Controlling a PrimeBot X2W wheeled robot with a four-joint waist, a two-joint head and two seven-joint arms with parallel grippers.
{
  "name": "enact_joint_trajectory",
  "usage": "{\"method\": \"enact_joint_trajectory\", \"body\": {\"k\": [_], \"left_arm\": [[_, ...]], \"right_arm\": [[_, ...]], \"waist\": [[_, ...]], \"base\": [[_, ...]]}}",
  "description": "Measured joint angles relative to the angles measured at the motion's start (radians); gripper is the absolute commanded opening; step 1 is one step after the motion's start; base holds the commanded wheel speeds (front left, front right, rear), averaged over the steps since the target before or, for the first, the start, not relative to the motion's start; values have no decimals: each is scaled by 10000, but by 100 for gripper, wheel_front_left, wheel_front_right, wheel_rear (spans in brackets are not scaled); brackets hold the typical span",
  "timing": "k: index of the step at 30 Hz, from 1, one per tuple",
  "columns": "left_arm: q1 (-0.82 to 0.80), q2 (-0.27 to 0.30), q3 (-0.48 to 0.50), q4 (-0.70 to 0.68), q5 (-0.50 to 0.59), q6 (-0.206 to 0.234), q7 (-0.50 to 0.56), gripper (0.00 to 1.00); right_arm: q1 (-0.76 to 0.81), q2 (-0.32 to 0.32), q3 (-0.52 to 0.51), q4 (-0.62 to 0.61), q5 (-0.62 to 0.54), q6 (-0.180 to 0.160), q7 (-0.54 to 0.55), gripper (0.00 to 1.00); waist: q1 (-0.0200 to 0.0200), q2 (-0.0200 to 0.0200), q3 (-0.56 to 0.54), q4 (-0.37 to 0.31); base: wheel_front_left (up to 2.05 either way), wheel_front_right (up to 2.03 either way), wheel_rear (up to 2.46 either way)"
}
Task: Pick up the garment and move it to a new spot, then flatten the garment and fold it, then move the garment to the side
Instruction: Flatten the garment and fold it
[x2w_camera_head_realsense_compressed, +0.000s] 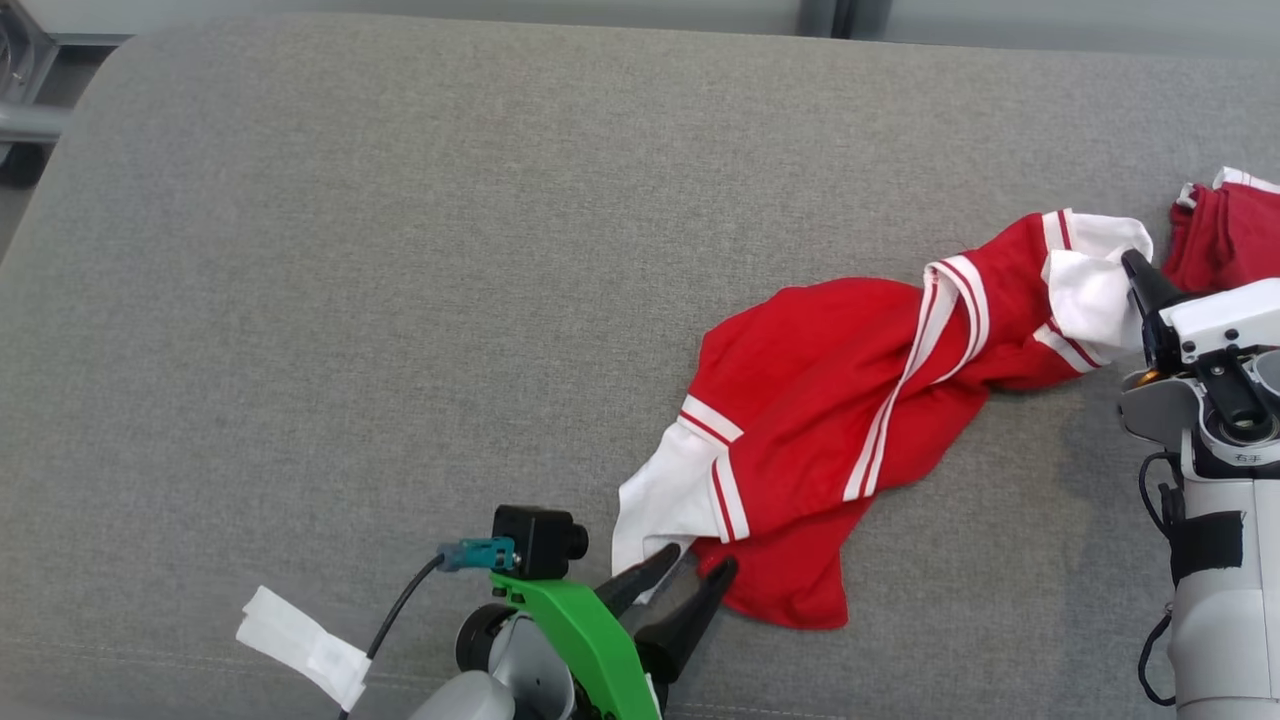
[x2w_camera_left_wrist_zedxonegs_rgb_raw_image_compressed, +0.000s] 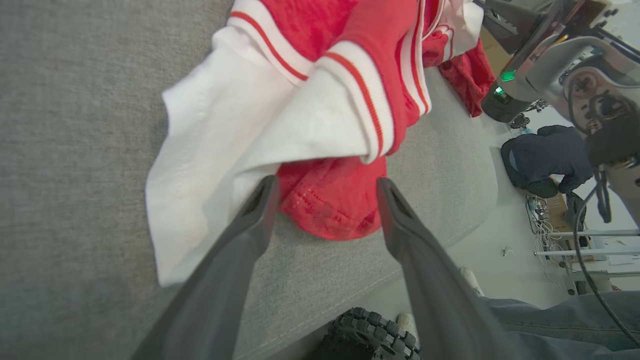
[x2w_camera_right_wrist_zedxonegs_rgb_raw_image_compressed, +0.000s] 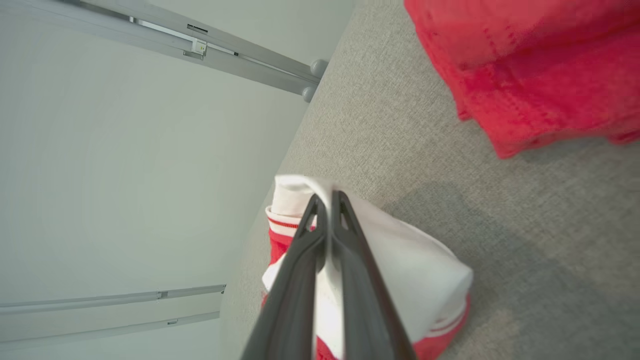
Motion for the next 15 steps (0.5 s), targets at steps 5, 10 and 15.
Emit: {"method": "enact_joint_trajectory", "body": {"k": [5,10,15], "left_arm": [[-51,-33,-132,360,-2,-92,12,100],[-287,-63,-194,771,2,-163,-46,100],[-416,-92,-113,1116,44,-201,-234,100]], "right_arm": [[-35,-13,-19,0,73,0,-247,0],[-35,-17,134,31,190,0,-407,0],[-47,-4,485,107,355,0,-514,0]], "waist": [[0,0,146,-125],[0,0,215,-170],[0,0,251,-262]], "base": [[0,0,0],[0,0,0],[0,0,0]]}}
